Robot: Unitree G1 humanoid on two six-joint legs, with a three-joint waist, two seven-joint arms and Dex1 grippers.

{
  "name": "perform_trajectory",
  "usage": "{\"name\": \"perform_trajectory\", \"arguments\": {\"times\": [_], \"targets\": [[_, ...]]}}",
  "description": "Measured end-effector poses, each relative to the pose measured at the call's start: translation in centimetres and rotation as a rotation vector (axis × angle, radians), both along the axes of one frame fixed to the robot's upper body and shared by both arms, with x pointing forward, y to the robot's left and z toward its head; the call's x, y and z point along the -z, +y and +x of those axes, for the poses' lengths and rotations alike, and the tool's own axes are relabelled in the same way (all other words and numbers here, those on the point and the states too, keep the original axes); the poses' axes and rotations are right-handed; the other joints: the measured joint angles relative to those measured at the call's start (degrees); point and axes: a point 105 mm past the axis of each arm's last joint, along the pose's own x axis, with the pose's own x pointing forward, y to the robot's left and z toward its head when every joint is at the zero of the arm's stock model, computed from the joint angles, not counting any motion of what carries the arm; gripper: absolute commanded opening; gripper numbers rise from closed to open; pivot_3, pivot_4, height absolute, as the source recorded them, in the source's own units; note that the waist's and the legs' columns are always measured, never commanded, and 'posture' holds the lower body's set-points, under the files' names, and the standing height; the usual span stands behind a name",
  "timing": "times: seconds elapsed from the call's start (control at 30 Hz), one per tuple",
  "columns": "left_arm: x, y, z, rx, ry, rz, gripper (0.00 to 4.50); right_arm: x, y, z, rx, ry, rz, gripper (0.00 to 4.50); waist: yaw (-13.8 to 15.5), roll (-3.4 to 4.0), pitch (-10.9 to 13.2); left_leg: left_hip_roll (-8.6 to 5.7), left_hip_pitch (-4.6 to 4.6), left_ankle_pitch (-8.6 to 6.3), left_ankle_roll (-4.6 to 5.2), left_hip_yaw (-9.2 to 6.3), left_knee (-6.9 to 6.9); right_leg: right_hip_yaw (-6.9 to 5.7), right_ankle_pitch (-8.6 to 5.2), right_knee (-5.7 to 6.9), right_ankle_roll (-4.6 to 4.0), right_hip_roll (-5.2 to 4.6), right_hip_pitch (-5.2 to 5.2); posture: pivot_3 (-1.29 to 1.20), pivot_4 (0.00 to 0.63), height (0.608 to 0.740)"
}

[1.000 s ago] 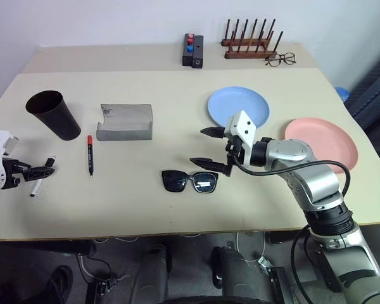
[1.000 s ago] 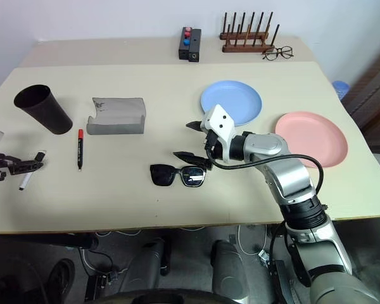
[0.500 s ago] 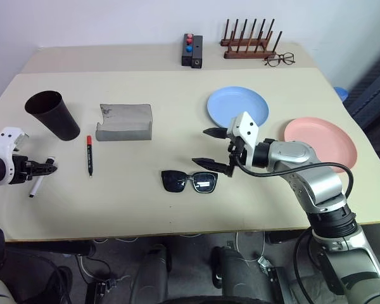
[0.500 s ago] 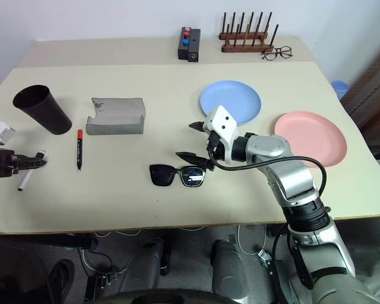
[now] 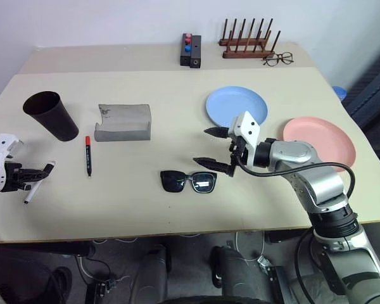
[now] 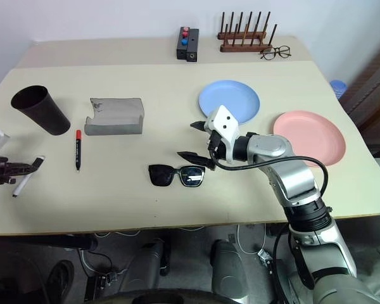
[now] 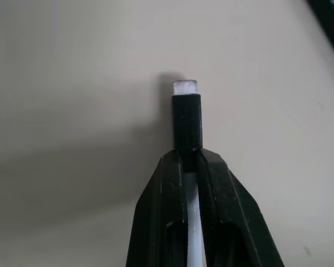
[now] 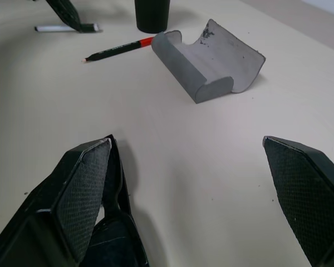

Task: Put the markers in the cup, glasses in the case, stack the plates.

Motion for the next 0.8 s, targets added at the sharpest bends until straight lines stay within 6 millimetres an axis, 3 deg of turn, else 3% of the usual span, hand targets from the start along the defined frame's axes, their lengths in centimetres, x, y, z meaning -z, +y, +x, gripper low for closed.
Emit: {"name": "perform_trajectory", "arguments": {"times": [0.1,0.17,0.43,0.63,0.8], "targets": [[-1.7,-1.9,-0.6,0.162,-0.119,0.030,0.10,-0.1,-0.1,0.1,-0.005,-0.007,0.002,4.50,0.2,0.00,0.0,0.01,0.00,-0.01,-0.02,0.01,0.00,0.00,-0.08,-0.05,-0.17,-0.09,0.01,0.00,0.150,0.740],[-3.9,-3.3,0.1,0.228,-0.281,0.024,0.10,-0.1,-0.1,0.2,-0.012,-0.012,0.004,4.50,0.5,0.01,0.0,0.01,0.00,-0.02,-0.03,0.04,0.00,-0.04,-0.10,-0.07,-0.20,-0.14,0.03,0.00,0.150,0.740],[-10.3,-6.5,2.4,0.213,-0.832,-0.181,0.10,-0.2,0.1,0.6,-0.025,-0.028,-0.001,4.50,0.3,-0.05,0.0,0.00,0.01,0.04,-0.02,0.08,0.07,-0.05,0.07,0.02,0.07,-0.06,0.10,0.00,0.150,0.740],[-15.8,-6.6,3.7,0.199,-1.161,-0.189,0.10,-0.3,0.2,0.7,-0.032,-0.036,0.001,4.50,0.3,-0.10,0.0,0.00,0.03,0.06,-0.04,0.07,0.14,-0.05,0.08,0.04,0.08,-0.02,0.16,0.00,0.150,0.740],[-19.8,-4.9,4.6,0.101,-1.435,-0.114,0.10,-0.4,0.3,0.8,-0.031,-0.039,0.002,4.50,0.3,-0.13,-0.1,-0.01,0.03,0.07,-0.04,0.08,0.15,-0.07,0.09,0.04,0.10,-0.02,0.17,0.00,0.150,0.740]]}}
